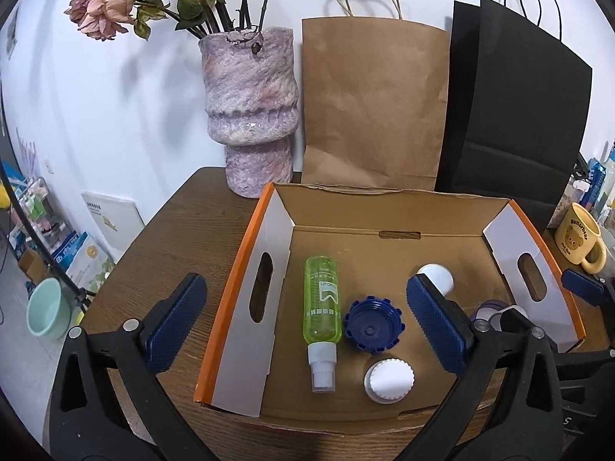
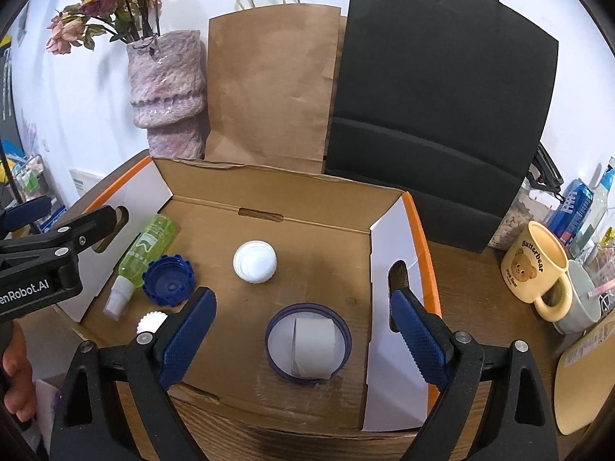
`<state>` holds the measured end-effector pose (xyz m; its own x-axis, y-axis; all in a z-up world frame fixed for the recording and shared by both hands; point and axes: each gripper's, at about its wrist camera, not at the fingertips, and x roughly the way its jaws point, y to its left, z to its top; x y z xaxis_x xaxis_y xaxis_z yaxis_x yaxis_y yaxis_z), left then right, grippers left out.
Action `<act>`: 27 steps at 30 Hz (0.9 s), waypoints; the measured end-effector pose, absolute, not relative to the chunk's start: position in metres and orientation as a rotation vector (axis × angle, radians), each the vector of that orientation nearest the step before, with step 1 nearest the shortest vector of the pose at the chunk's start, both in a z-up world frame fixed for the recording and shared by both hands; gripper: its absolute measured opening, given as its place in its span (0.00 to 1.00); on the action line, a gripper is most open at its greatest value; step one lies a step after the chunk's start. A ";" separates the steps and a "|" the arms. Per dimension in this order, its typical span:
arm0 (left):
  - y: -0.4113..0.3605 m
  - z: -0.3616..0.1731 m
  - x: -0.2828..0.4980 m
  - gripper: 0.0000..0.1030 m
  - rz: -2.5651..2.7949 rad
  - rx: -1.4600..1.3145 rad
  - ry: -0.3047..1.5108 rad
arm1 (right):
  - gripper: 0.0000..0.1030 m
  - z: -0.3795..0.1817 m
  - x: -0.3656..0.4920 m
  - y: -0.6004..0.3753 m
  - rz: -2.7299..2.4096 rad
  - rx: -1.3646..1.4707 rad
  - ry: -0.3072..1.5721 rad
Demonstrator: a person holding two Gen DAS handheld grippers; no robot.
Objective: Organize rigid objects
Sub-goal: 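Withdraw both tools from the box toward the remaining items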
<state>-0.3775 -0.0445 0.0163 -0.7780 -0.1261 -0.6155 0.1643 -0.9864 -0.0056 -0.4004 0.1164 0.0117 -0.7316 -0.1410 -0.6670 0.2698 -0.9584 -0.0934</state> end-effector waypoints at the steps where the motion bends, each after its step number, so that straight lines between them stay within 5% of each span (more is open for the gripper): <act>1: -0.044 0.016 -0.377 1.00 -2.825 0.970 0.089 | 0.93 0.012 -0.400 0.116 -2.719 1.023 0.270; 27: -0.051 0.033 -0.332 1.00 -2.865 0.872 0.125 | 0.93 0.041 -0.346 0.127 -2.735 0.865 0.226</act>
<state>-0.3321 -0.0509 0.0326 -0.8213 -0.1132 -0.5591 0.1613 -0.9862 -0.0374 -0.3464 0.1268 0.0411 -0.7877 -0.2017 -0.5821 0.2947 -0.9531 -0.0685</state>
